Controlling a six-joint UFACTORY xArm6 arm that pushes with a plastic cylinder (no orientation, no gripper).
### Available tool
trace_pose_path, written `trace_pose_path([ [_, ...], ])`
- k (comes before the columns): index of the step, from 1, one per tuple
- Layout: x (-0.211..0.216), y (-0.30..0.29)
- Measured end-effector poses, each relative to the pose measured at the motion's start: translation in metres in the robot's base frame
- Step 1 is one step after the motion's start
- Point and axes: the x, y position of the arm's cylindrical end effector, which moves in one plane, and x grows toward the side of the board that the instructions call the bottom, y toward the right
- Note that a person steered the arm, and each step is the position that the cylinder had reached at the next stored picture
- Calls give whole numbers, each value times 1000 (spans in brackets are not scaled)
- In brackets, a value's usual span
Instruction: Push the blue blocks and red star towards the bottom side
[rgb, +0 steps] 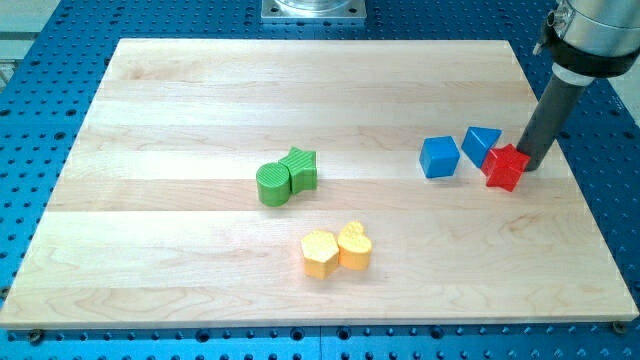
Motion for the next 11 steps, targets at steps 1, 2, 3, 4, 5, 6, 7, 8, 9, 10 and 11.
trace_pose_path([
  [1,1,-2],
  [2,-24,27],
  [3,-64,-30],
  [4,-58,-76],
  [5,-16,-59],
  [6,-20,-44],
  [7,-3,-6],
  [8,-6,-16],
  [9,-10,-33],
  [10,-9,-87],
  [11,-5,-102],
])
